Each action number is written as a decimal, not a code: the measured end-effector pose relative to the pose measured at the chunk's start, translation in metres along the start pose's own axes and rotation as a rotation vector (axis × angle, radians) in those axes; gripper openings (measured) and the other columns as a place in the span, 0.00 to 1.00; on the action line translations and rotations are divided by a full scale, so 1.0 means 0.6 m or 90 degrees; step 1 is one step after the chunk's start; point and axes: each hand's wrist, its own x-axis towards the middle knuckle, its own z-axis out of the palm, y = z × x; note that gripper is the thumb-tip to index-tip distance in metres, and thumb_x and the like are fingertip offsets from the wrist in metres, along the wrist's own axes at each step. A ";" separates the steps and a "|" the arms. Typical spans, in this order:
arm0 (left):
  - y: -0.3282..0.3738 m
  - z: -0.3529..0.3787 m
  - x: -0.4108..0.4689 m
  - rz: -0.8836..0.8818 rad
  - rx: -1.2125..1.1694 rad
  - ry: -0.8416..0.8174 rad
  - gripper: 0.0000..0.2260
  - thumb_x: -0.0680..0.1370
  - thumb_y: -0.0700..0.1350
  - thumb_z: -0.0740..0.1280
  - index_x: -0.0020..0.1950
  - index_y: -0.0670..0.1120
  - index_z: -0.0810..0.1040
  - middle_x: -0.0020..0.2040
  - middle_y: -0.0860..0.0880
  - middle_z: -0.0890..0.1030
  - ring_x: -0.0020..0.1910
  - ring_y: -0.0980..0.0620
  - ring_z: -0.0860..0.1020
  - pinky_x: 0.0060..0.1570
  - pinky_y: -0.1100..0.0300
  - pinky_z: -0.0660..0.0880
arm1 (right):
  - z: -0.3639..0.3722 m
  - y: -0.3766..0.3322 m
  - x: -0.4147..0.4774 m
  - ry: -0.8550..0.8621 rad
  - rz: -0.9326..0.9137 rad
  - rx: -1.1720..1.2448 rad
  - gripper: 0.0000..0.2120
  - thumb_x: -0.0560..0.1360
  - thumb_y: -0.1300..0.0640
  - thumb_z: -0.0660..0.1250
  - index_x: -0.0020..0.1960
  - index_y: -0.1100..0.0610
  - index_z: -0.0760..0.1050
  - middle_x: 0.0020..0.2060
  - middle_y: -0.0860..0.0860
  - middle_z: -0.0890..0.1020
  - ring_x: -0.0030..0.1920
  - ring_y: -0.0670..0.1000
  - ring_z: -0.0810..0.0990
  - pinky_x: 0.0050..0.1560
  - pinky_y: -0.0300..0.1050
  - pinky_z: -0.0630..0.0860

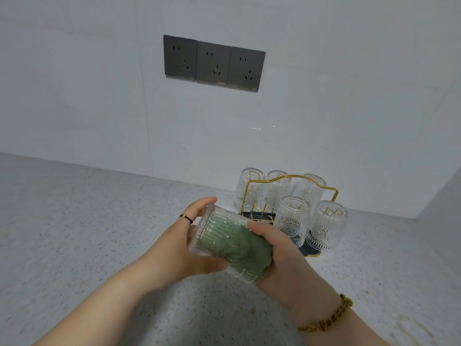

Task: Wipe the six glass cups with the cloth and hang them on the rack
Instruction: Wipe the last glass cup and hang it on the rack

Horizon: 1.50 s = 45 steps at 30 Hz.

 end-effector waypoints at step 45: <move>-0.051 -0.004 0.014 -0.095 -0.068 -0.043 0.20 0.59 0.49 0.77 0.47 0.55 0.75 0.37 0.63 0.83 0.38 0.67 0.80 0.43 0.70 0.73 | -0.025 -0.066 -0.031 0.117 -0.348 -0.515 0.12 0.76 0.65 0.57 0.47 0.52 0.76 0.44 0.43 0.81 0.41 0.35 0.79 0.42 0.26 0.74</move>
